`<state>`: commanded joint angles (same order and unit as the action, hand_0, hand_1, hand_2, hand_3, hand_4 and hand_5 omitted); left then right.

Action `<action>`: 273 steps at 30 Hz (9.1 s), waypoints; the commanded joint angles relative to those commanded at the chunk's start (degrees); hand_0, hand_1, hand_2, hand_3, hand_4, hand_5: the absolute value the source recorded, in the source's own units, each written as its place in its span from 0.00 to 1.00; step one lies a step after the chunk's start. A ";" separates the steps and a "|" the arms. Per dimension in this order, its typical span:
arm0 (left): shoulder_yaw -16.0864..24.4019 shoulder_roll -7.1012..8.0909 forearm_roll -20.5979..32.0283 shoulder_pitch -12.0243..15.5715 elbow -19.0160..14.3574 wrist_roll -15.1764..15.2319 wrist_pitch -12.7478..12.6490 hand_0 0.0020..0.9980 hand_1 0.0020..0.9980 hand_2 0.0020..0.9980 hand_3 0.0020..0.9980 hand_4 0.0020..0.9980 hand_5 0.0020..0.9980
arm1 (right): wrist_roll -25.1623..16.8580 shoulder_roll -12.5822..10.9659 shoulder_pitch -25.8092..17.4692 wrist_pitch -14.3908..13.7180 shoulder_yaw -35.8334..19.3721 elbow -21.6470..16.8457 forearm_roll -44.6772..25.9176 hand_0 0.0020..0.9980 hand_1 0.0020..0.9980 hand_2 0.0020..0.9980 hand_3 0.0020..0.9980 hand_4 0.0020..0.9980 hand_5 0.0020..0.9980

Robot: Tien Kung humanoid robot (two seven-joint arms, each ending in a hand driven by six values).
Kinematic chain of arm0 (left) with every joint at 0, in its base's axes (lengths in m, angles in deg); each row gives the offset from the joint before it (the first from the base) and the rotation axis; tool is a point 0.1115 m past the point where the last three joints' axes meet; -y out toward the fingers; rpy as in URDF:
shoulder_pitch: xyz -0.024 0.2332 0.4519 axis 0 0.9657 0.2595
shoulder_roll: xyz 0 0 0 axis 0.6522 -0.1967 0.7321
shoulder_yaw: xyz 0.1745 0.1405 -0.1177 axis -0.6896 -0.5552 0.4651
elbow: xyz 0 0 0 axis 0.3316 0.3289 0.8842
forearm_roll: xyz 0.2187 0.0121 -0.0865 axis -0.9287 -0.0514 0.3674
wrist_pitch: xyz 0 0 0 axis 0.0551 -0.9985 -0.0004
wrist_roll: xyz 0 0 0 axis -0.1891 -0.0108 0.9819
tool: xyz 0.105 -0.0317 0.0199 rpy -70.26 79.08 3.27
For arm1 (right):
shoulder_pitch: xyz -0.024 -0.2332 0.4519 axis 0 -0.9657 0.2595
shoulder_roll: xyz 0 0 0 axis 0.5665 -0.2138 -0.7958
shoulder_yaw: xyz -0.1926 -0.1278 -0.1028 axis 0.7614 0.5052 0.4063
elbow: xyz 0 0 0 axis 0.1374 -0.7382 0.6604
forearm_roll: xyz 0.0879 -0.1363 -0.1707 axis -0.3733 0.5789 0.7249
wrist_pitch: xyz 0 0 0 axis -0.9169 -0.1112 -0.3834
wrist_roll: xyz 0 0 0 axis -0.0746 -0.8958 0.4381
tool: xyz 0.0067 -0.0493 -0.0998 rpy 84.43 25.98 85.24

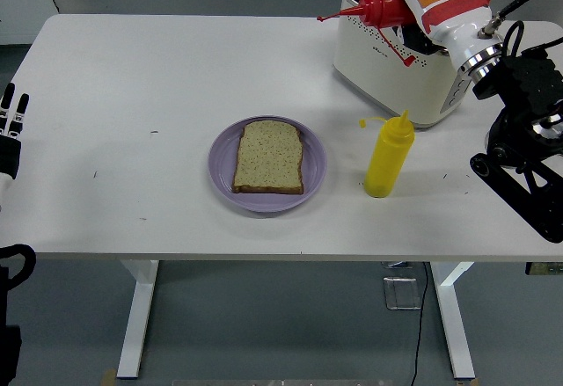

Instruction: Pick up the cup,pour liquid into bread,place the cup on the desk

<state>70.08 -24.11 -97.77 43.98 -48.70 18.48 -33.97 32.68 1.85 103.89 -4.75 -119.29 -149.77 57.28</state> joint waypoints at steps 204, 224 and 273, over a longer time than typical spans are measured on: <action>-0.45 -0.13 -0.01 0.04 0.06 0.16 -0.07 0.79 0.74 0.74 0.69 0.51 0.99 | -49.98 4.47 -26.35 -16.55 3.45 15.92 -96.27 0.27 0.27 0.34 0.38 0.42 0.08; -0.72 -0.12 -0.01 0.12 0.05 0.20 -0.07 0.78 0.74 0.74 0.69 0.51 0.99 | -49.98 4.48 -26.86 -16.34 3.12 17.03 -96.98 0.27 0.27 0.34 0.38 0.42 0.09; -0.52 -0.01 -0.05 -0.05 -0.05 0.27 -0.14 0.79 0.75 0.75 0.71 0.52 1.00 | -47.72 2.27 -31.94 -14.43 -1.88 12.61 -87.52 0.97 0.90 0.99 1.00 0.79 0.17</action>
<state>69.56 -24.12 -97.83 43.93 -48.75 18.75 -34.12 -15.04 4.12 71.94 -19.18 -121.17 -137.16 -30.23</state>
